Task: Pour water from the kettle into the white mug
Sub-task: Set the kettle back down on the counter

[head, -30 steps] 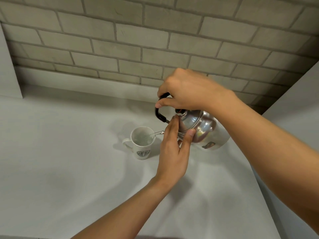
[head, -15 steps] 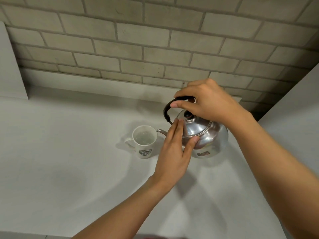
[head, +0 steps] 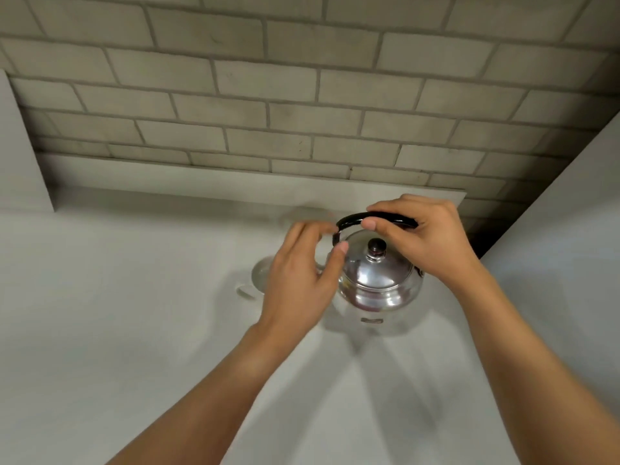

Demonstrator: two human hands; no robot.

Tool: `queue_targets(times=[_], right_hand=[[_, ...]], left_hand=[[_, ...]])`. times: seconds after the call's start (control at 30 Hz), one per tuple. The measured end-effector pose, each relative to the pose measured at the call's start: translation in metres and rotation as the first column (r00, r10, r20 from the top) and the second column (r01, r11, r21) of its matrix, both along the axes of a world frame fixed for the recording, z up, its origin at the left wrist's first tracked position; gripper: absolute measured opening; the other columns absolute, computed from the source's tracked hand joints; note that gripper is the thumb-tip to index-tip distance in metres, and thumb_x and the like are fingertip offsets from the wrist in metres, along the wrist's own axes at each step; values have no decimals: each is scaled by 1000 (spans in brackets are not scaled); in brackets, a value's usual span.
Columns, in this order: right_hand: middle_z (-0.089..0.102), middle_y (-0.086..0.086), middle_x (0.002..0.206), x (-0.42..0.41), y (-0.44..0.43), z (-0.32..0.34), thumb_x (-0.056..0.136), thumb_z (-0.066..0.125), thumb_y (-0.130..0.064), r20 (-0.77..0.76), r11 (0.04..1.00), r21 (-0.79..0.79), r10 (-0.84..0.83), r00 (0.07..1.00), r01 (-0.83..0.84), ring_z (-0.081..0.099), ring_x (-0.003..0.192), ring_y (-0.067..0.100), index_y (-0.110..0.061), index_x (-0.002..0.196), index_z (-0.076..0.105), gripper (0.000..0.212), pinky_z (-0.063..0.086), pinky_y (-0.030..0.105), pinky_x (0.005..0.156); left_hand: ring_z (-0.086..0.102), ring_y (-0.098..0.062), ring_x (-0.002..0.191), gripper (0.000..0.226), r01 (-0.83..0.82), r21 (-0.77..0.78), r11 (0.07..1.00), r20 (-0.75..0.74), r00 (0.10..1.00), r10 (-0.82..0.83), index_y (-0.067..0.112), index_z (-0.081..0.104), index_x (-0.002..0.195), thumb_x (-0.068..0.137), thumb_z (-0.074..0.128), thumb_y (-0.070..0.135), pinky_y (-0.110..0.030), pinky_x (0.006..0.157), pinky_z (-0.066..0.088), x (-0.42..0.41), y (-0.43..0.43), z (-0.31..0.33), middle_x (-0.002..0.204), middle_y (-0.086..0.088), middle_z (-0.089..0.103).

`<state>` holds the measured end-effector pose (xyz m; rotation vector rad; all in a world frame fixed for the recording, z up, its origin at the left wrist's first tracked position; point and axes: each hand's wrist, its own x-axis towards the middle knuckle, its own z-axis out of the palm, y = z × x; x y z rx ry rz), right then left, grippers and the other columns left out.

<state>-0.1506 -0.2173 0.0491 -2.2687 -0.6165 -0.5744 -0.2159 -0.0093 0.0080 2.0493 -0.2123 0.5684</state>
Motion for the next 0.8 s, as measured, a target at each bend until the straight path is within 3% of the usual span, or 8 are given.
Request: queue_targets(times=[0.1, 0.17, 0.3, 0.4, 0.53, 0.67, 0.8], right_hand=[[77, -10, 83, -4, -6, -11, 87, 83, -38, 7, 997, 70, -19, 1000, 18, 72, 80, 5, -22, 106, 85, 24, 50, 12, 74], [76, -12, 83, -4, -10, -19, 87, 83, -39, -8, 993, 115, -36, 999, 37, 71, 81, 2, -22, 106, 85, 25, 48, 9, 74], [70, -20, 80, 2, -11, -27, 86, 84, -37, 17, 986, 156, -70, 997, 66, 67, 76, -8, -20, 105, 85, 25, 44, 3, 72], [73, -17, 83, 13, -10, -31, 86, 83, -40, -10, 982, 175, -72, 997, 73, 69, 79, -7, -22, 106, 85, 28, 47, 6, 75], [66, -24, 95, 37, -12, -35, 93, 64, -59, -132, 992, 104, -57, 990, 71, 65, 91, -3, -31, 122, 78, 43, 43, 5, 82], [53, -12, 118, 65, -24, -50, 105, 33, -62, -233, 987, -75, -159, 959, 145, 53, 121, 13, -32, 150, 54, 58, 39, 25, 103], [67, -6, 122, 100, -25, -62, 111, 31, -48, -327, 990, -83, -139, 935, 118, 64, 114, 19, -32, 149, 47, 44, 47, 32, 90]], left_hand=[[60, -12, 124, 45, 132, 33, 991, -125, 984, -127, 27, 52, 148, 105, 58, 38, -37, 102, 53, 21, 1, 12, 139, 7, 57], [65, -14, 121, 45, 221, 81, 972, -154, 966, -207, 27, 52, 151, 106, 56, 35, -38, 102, 53, 31, 1, 17, 139, 4, 61], [69, -14, 111, 41, 307, 165, 937, -178, 944, -278, 24, 56, 148, 107, 57, 28, -30, 102, 50, 47, -2, 20, 133, 1, 68], [66, -3, 101, 33, 305, 196, 932, -99, 952, -291, 23, 65, 139, 106, 57, 21, -13, 90, 46, 60, -2, 19, 120, 3, 73], [58, 9, 84, 30, 258, 241, 936, -77, 966, -246, 22, 68, 134, 108, 53, 19, -5, 76, 38, 88, 2, 13, 95, 12, 64], [62, -5, 78, 29, 201, 238, 950, -64, 979, -192, 22, 69, 131, 108, 51, 19, -19, 74, 44, 124, 10, 6, 88, 7, 68], [68, -24, 79, 28, 161, 166, 973, -117, 983, -143, 19, 70, 130, 107, 53, 15, -36, 81, 54, 167, 18, -1, 86, -5, 71]])
